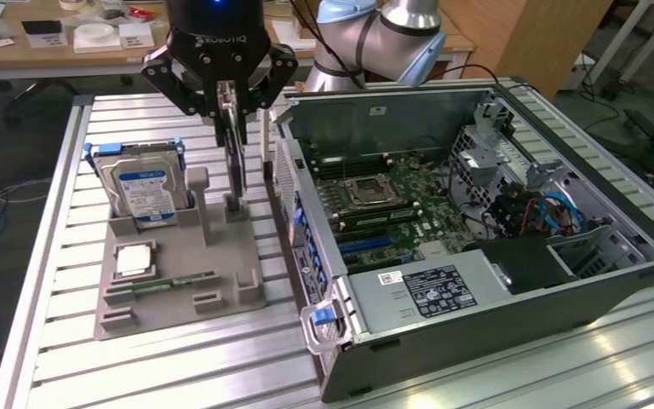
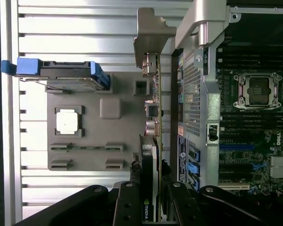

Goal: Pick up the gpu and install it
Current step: 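Pick up the gpu and move the gpu toward the slot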

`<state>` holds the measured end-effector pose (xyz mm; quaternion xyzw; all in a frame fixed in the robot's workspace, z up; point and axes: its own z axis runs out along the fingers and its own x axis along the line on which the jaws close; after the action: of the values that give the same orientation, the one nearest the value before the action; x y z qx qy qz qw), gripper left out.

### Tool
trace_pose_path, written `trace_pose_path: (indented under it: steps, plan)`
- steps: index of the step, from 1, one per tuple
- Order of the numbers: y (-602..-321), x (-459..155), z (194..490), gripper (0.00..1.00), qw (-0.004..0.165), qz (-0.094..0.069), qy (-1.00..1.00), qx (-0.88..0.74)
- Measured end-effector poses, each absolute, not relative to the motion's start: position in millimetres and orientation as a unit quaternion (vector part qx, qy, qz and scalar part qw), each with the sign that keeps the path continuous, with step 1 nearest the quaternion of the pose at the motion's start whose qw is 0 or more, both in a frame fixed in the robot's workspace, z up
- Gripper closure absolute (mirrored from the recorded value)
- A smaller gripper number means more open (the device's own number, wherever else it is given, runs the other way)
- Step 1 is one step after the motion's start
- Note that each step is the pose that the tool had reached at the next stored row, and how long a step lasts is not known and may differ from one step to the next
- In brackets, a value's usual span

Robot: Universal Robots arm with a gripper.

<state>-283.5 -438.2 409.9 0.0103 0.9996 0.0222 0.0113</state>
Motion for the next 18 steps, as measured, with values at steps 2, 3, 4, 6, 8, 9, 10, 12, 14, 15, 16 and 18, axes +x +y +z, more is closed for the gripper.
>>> trace_pose_path:
  steps: [2,3,4,6,8,9,10,12,14,15,16,18]
  plan:
    - [-438.1,-283.4,409.9,0.73,0.011,0.022,1.0,0.01]
    - [-438.1,-283.4,409.9,0.73,0.011,0.022,1.0,0.01]
    - [-438.1,-283.4,409.9,0.73,0.011,0.022,1.0,0.01]
    - [-438.2,-283.4,410.0,0.73,0.011,0.022,1.0,0.01]
    - [-438.2,-283.5,410.5,0.73,0.011,0.022,1.0,0.01]
    - [-438.2,-283.5,411.4,0.73,0.011,0.022,1.0,0.01]
    - [-438.2,-283.4,412.5,0.73,0.011,0.022,1.0,0.01]
    - [-438.2,-283.5,414.7,0.73,0.011,0.022,1.0,0.01]
    - [-438.2,-283.5,415.8,0.73,0.011,0.022,1.0,0.01]
    - [-438.2,-283.4,415.8,0.73,0.011,0.022,1.0,0.01]
    - [-438.1,-283.4,415.8,0.73,0.011,0.022,1.0,0.01]
    - [-438.2,-283.4,416.0,0.73,0.011,0.022,1.0,0.01]
